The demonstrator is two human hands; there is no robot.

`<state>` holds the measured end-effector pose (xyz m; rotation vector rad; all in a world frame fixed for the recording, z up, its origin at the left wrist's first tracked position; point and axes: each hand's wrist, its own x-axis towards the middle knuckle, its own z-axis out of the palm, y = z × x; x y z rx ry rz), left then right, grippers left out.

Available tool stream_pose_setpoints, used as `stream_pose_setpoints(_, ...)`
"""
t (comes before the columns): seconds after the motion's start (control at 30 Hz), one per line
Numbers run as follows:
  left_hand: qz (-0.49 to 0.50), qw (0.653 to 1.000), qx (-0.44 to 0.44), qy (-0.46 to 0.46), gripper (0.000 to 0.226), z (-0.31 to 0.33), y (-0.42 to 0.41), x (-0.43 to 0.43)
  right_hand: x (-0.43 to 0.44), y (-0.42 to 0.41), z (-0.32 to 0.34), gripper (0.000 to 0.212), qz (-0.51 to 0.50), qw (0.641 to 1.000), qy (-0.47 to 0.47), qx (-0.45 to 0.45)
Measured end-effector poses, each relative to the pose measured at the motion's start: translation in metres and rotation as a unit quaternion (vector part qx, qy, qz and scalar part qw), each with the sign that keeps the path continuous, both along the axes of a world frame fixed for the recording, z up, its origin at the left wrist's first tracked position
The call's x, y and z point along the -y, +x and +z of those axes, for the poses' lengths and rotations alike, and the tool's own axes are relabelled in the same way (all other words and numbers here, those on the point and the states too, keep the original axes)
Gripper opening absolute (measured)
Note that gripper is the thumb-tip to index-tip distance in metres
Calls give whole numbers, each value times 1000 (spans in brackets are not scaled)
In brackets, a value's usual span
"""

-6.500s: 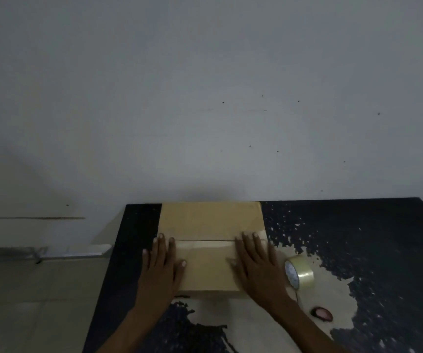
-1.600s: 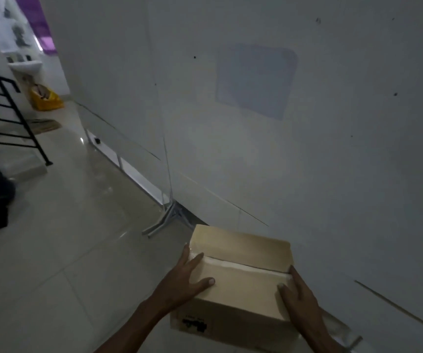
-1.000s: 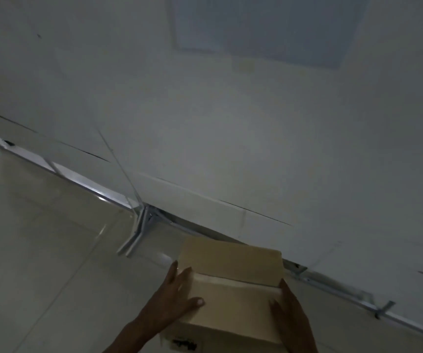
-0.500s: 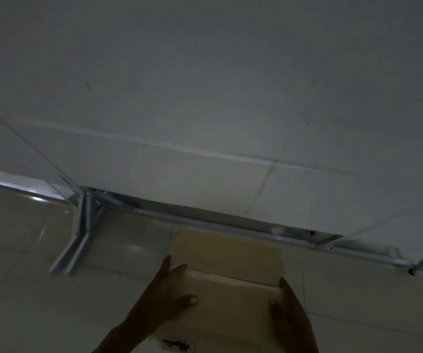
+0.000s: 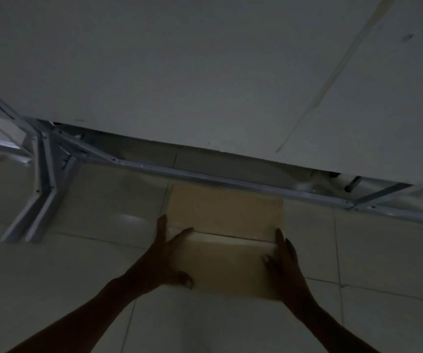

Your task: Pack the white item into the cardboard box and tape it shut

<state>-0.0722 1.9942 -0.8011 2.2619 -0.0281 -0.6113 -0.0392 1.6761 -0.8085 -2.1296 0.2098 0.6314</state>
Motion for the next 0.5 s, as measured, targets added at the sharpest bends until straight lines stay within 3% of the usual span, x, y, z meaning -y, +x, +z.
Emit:
stream_pose_setpoints(0.1, -38, 998, 16, 52, 128, -13, -3, -1, -5, -4, -4, 71, 5, 1000, 2, 10)
stream_pose_setpoints(0.23, -23, 997, 18, 66, 119, -21, 17, -4, -15, 15, -7, 74, -6, 999, -22, 32)
stream_pose_setpoints(0.37, -25, 991, -33, 127, 125, -16, 21, 0, -15, 25, 0, 79, 39, 996, -79, -3)
stream_pose_setpoints(0.5, -37, 973, -45, 224, 97, 25, 18, 15, -19, 20, 37, 71, 40, 990, -126, -43)
